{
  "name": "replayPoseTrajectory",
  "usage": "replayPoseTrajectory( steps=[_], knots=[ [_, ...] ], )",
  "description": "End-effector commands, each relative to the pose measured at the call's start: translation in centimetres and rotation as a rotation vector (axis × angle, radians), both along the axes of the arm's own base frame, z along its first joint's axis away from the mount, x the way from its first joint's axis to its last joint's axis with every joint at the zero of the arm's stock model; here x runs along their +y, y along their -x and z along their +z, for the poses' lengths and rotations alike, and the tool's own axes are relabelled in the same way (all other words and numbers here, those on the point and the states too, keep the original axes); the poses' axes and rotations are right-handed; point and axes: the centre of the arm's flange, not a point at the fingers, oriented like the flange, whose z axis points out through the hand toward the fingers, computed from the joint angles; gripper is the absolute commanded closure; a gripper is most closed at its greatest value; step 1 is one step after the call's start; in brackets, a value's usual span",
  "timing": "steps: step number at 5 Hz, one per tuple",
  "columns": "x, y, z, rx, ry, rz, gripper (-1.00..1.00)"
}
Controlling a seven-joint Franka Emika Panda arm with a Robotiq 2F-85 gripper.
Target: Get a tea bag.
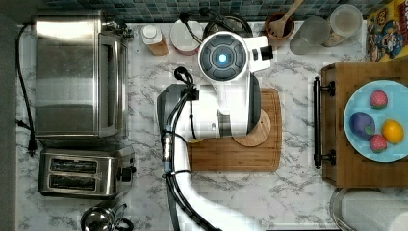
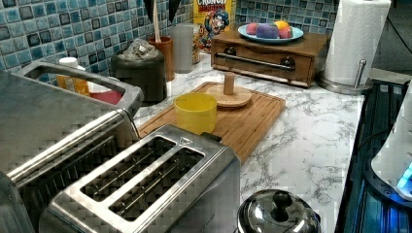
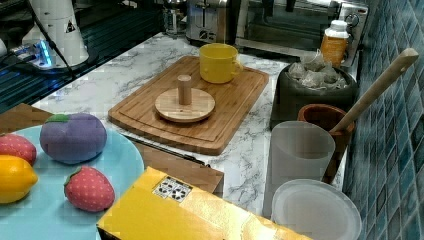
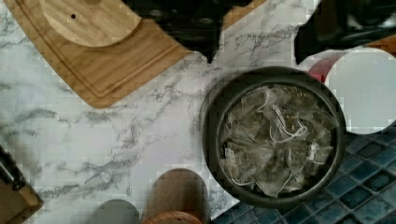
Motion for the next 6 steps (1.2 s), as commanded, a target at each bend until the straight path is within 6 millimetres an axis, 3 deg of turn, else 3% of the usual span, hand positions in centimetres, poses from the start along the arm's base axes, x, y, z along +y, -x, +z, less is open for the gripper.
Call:
replayPoseTrajectory(
  steps=[1,4,6],
  knots=[
    [0.0,-5.6,2.3,-0.039,0.052,0.011,-1.00],
    [-1.8,-8.4,2.3,-0.139,0.015,0.019,-1.00],
    [-2.6,-8.9,2.5,-0.200,-0.030,-0.027,-1.00]
  ],
)
